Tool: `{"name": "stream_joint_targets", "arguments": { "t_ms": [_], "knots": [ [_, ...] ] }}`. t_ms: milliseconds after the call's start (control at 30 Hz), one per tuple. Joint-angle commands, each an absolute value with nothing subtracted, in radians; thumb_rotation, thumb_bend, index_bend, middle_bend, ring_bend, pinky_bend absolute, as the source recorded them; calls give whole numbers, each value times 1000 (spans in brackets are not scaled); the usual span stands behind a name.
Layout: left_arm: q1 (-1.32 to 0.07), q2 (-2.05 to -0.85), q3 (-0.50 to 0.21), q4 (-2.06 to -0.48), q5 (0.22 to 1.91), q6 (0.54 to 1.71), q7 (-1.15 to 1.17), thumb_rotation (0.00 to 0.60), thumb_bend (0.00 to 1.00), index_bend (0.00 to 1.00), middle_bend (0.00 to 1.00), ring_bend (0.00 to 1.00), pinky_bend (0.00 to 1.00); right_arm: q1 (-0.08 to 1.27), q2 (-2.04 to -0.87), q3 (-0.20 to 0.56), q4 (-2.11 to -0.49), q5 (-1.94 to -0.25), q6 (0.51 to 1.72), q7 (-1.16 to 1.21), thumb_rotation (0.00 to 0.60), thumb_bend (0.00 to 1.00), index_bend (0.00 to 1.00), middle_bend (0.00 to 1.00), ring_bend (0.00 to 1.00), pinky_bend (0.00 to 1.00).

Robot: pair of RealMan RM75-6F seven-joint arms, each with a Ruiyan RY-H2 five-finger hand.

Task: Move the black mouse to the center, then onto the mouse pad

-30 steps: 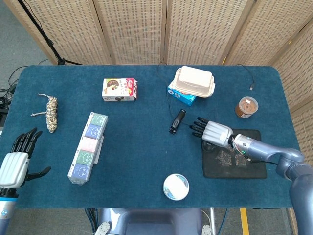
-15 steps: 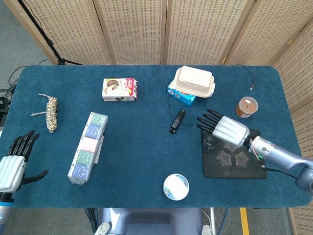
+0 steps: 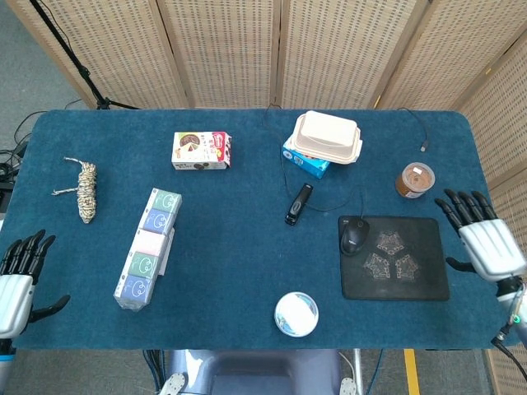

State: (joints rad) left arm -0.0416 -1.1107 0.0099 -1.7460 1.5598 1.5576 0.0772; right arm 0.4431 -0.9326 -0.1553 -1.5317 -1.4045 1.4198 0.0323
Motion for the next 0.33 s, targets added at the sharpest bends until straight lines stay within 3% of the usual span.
{"name": "stream_joint_targets", "arguments": {
  "t_ms": [33,333],
  "knots": [
    [-34,-1115,15,-1730,1556,1559,80,600,131,0,0,0,0,321,-947,-141,-1568,-1358,1529,87,600,0,0,0,0,0],
    [-29,-1107,18,-1717,1562,1558,89,600,131,0,0,0,0,146,-1026,-109,-1584,-1352,1689,95,600,0,0,0,0,0]
  ]
}}
